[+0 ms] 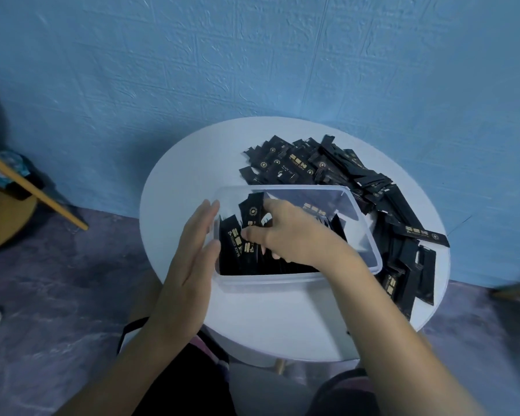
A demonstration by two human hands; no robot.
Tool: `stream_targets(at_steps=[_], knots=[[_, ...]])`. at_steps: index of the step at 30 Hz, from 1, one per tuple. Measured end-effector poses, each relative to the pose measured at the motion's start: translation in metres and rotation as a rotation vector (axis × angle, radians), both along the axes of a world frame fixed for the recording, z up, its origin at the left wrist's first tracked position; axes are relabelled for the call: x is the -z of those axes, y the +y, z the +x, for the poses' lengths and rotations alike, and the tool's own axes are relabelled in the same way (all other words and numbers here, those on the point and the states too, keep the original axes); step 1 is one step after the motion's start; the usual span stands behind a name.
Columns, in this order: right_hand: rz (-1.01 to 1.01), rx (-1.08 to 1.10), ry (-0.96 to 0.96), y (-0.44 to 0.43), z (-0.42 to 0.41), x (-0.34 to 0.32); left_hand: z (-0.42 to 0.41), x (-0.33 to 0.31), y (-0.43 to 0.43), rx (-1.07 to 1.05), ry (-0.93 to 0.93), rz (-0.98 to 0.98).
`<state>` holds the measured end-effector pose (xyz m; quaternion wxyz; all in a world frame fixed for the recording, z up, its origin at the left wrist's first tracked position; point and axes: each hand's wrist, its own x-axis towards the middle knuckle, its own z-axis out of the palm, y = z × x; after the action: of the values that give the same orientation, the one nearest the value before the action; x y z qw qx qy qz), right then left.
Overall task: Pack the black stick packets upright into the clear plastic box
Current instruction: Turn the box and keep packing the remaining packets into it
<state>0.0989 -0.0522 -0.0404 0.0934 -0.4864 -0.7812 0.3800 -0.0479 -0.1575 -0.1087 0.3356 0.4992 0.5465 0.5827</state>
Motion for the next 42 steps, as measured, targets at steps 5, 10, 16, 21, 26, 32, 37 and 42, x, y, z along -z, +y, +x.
stream_targets(at_steps=[5, 10, 16, 21, 26, 32, 37, 42], knots=[[-0.151, -0.068, -0.016, -0.001, -0.009, -0.006, -0.006, 0.005, -0.004, -0.053, 0.144, 0.051], [-0.237, -0.059, 0.011, -0.003, -0.015, -0.007, -0.017, 0.002, -0.007, -0.14, 0.472, 0.155], [-0.279, -0.032, 0.115, -0.004, -0.016, -0.007, -0.024, -0.001, -0.003, -0.186, 0.723, 0.38], [-0.381, -0.075, 0.162, -0.002, -0.014, -0.007, -0.027, -0.004, -0.002, -0.158, 0.823, 0.441], [-0.38, -0.107, 0.199, 0.003, -0.022, -0.005, -0.028, -0.004, -0.001, -0.082, 0.904, 0.482], [-0.35, -0.188, 0.124, 0.016, -0.025, -0.008, -0.034, -0.005, 0.003, -0.018, 0.966, 0.473], [-0.361, -0.209, 0.094, 0.021, -0.026, -0.007, -0.035, -0.005, 0.005, 0.029, 0.954, 0.435], [-0.357, -0.24, 0.095, 0.02, -0.023, -0.004, -0.037, -0.006, 0.008, 0.073, 1.017, 0.384]])
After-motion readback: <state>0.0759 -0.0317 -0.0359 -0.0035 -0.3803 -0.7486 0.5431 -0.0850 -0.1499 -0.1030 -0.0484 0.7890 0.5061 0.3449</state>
